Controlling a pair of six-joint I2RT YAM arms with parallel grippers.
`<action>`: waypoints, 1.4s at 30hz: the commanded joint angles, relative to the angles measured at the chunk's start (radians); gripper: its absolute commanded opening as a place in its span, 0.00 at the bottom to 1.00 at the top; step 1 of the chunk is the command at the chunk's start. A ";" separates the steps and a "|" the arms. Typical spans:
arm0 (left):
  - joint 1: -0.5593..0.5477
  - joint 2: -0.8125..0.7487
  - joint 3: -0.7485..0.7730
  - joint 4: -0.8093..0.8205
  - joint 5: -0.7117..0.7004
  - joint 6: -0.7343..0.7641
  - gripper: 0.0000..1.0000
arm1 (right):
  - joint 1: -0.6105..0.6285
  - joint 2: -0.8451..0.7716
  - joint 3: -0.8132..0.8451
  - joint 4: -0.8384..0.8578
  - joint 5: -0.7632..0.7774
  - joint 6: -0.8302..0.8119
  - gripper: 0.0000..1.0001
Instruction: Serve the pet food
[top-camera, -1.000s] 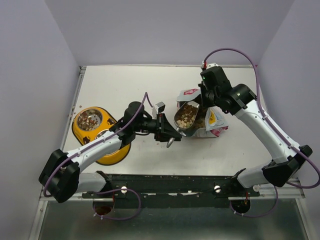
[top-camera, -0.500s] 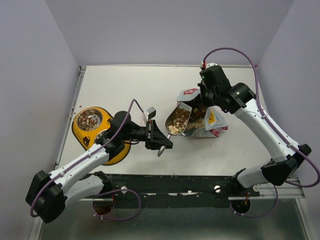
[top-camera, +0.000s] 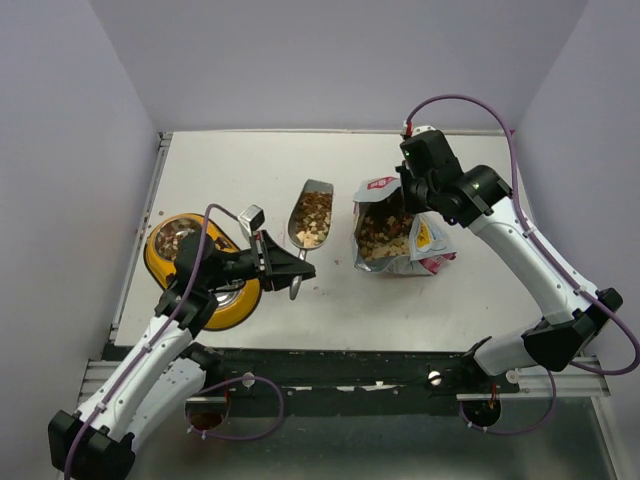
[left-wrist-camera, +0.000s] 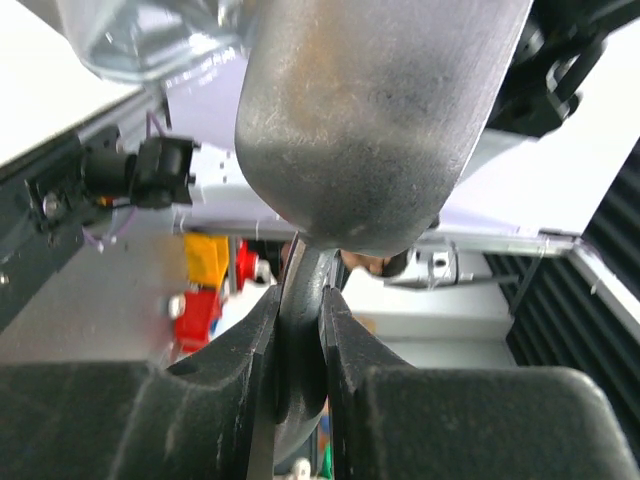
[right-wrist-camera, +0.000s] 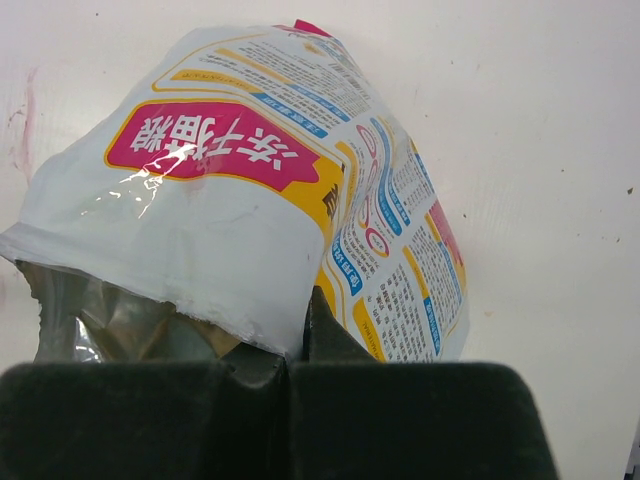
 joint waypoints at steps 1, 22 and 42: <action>0.093 -0.076 0.032 -0.123 -0.073 -0.015 0.00 | -0.001 -0.018 0.063 0.119 -0.027 -0.009 0.01; 0.176 -0.682 -0.206 -0.695 -0.607 -0.228 0.00 | -0.003 -0.040 0.015 0.149 -0.073 -0.015 0.01; 0.176 -0.652 -0.043 -1.137 -0.852 -0.426 0.00 | -0.001 -0.054 0.006 0.152 -0.093 -0.011 0.01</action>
